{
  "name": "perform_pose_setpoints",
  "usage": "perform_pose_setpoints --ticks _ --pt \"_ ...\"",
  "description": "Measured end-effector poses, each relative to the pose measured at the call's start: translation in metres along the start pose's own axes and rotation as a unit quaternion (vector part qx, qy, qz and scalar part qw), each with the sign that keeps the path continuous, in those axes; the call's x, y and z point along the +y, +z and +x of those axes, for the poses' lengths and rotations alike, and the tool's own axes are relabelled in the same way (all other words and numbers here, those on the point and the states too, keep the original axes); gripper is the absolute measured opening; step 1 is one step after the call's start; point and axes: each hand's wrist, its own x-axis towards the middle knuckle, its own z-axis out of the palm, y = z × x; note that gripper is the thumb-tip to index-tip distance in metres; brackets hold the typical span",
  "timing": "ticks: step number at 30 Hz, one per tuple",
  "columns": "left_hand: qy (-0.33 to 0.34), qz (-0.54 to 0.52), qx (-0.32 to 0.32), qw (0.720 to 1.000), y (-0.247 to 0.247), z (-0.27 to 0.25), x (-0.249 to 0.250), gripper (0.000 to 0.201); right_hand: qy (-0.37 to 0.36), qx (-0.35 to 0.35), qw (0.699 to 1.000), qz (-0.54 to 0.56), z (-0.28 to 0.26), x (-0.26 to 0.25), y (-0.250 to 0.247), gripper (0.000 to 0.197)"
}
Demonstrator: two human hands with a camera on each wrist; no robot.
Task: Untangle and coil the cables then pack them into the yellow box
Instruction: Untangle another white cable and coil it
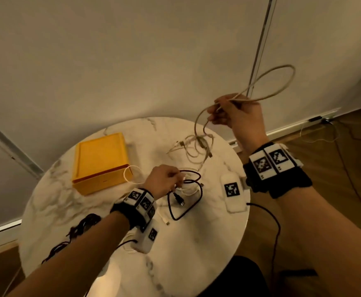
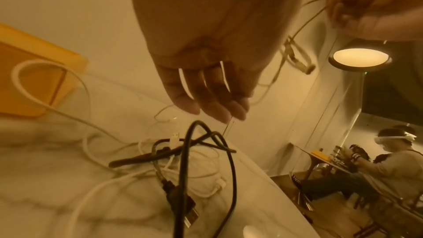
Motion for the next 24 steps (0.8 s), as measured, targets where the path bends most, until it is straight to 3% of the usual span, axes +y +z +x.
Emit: perform_pose_setpoints --ticks 3,5,8,10,13,15,19,24 --pt "-0.010 -0.023 0.008 1.000 0.005 0.010 0.004 0.023 -0.001 -0.006 1.000 -0.018 0.005 0.000 -0.003 0.012" --pt "-0.007 -0.084 0.041 0.996 0.005 0.015 0.016 0.012 -0.007 -0.015 0.999 -0.040 0.005 0.002 -0.004 0.011" --pt "-0.032 -0.278 0.114 0.953 -0.009 0.025 0.038 0.019 -0.004 -0.024 0.998 -0.061 0.007 0.003 -0.005 0.013" --pt "-0.040 -0.338 0.085 0.937 -0.013 0.030 0.049 0.017 -0.001 -0.038 0.995 -0.095 0.004 0.006 -0.003 0.014" --pt "0.000 -0.204 0.061 0.977 -0.008 0.030 0.061 0.021 0.001 -0.031 0.994 -0.101 -0.001 0.010 0.002 0.012" --pt "0.042 -0.137 0.065 0.988 0.000 0.027 0.062 0.018 0.005 -0.022 0.995 -0.097 -0.004 0.012 0.004 0.013" --pt "0.083 -0.077 0.105 0.988 0.008 0.015 0.055 0.009 0.010 0.021 0.993 -0.113 -0.004 0.014 -0.006 0.014" --pt "0.117 -0.079 0.146 0.979 0.004 -0.006 0.039 0.008 0.066 0.080 0.995 -0.015 -0.003 0.015 -0.028 0.020"
